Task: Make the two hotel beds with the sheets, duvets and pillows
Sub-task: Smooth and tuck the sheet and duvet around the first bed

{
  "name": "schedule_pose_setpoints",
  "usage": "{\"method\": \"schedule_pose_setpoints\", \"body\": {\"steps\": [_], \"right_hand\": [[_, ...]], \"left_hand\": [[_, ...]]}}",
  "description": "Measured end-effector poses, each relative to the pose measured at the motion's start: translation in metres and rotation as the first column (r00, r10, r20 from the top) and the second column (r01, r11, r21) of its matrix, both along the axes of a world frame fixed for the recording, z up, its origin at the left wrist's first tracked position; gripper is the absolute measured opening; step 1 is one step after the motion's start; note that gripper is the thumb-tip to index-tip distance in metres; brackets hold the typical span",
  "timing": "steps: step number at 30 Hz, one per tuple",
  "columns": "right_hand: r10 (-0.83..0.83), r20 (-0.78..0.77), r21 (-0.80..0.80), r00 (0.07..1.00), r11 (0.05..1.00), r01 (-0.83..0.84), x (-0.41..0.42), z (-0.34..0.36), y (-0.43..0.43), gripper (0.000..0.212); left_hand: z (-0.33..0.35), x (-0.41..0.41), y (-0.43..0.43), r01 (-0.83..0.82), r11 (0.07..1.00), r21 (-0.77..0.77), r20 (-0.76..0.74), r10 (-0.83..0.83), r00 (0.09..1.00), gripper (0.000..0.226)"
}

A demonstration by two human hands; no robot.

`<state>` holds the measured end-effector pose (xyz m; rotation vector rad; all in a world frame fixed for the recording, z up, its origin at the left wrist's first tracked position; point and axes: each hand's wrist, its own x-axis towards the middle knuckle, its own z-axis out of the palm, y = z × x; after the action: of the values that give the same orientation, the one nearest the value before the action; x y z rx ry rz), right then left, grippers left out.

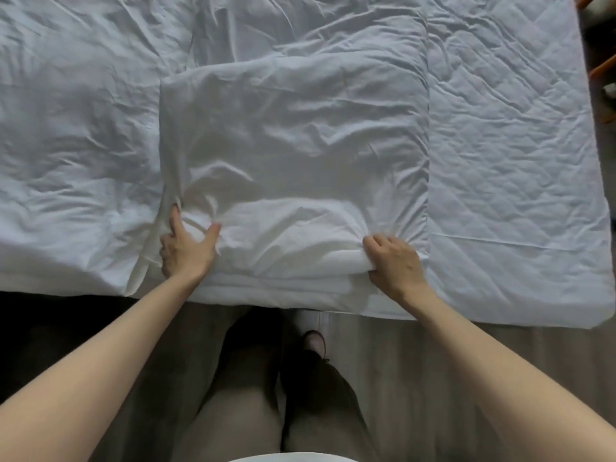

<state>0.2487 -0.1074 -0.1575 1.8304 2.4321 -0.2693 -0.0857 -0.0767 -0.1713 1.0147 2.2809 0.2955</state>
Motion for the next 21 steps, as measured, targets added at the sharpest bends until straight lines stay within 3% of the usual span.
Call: {"method": "schedule_pose_setpoints", "body": {"steps": [3,6,8,11,14,18,21], "right_hand": [[-0.017,-0.058,0.152,0.998,0.988,0.026,0.024,0.032,-0.004,0.039],[-0.091,-0.034,0.139,0.995,0.986,0.095,0.047,0.038,-0.017,0.039],[-0.153,0.025,-0.047,0.988,0.987,0.154,0.057,0.018,-0.035,0.043],[-0.208,0.033,-0.453,0.977,0.869,0.2,0.065,-0.017,-0.055,0.046],[-0.241,0.044,-0.556,0.97,0.801,0.224,0.062,-0.015,-0.036,0.038],[-0.343,0.061,-0.465,0.937,0.821,0.331,0.04,0.009,0.008,0.037],[-0.46,-0.176,-0.299,0.871,0.867,0.398,0.014,0.023,0.042,0.039]], "left_hand": [[0.005,0.018,-0.001,0.064,0.99,0.124,-0.016,-0.063,0.998,0.063],[0.003,0.033,-0.004,0.153,0.972,0.181,-0.044,-0.147,0.988,0.051],[-0.004,0.037,-0.01,0.2,0.966,0.164,-0.049,-0.194,0.98,0.047],[-0.018,0.028,-0.021,0.227,0.97,0.085,-0.075,-0.221,0.972,0.046],[-0.024,0.023,-0.021,0.213,0.976,-0.038,-0.075,-0.215,0.974,0.05],[-0.007,0.024,0.008,0.107,0.979,-0.174,0.033,-0.103,0.994,0.055],[0.015,0.016,0.047,-0.047,0.999,0.018,0.108,0.044,0.993,0.055]]}}
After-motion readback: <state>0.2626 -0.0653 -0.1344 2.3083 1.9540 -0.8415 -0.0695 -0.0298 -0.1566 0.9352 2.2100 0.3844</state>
